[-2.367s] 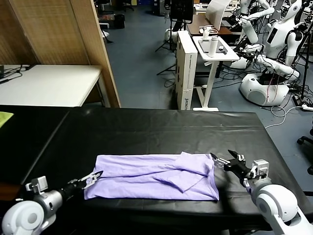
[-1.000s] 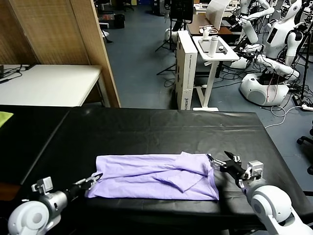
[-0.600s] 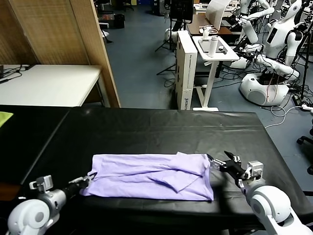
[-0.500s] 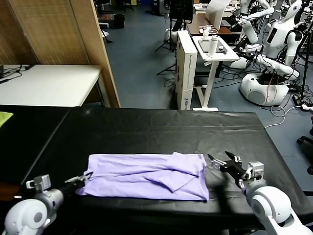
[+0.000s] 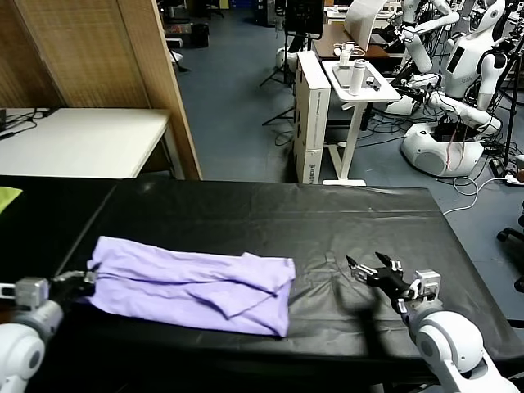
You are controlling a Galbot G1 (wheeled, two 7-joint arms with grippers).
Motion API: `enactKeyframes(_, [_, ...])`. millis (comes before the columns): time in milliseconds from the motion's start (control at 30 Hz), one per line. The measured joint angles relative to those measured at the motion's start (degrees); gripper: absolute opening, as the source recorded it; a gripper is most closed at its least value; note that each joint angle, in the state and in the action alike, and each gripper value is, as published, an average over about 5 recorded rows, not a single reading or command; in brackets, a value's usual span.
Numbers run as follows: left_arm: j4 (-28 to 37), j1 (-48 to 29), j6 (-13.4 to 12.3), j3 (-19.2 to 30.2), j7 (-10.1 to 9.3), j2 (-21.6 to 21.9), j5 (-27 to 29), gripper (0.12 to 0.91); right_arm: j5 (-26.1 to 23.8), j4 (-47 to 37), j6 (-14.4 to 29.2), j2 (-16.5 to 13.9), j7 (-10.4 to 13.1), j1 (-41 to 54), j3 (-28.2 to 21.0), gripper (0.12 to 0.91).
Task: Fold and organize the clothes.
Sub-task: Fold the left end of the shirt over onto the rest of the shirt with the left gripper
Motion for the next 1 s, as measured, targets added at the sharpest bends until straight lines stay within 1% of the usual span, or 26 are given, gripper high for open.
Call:
enactKeyframes(100, [-0.9,0.3,0.6,0.0,-0.62,-0.6,-1.2,0.186,-0.4,0.3,0.0,0.3,0.0,-0.6,0.5,0.907])
enactKeyframes(233, [-3.1,0.5,2.2,1.9,-2.58,-2.7,-7.2,0.186,-1.0,0.7,0.1,0.8,0.1,-1.6,1.3,0.907])
enactKeyframes(400, [-6.2,-0.4,3.7,6.3,-5.27,-6.3,-14.5,0.186,-2.0,1.2,0.1,1.6,0.2,-2.6,1.7,0.907])
enactKeyframes(567, [-7.7,-2.2,3.8,11.5,-7.23,-9.2,-18.3,0.186,-2.8,1.4,0.1,2.3,0.2,-3.4,2.0,0.907])
enactKeyframes(767, [-7.7,-4.8,3.8,17.0,-8.04,-11.5,-20.5,0.186,-3.4,1.4,0.1,2.7,0.2,-4.0,2.3,0.907])
enactKeyframes(1000, [-7.5,-7.1,3.8,21.7,-8.66,-13.7,-21.8,0.186,-3.8,1.5,0.1,3.2,0.2,-4.0,1.9,0.907])
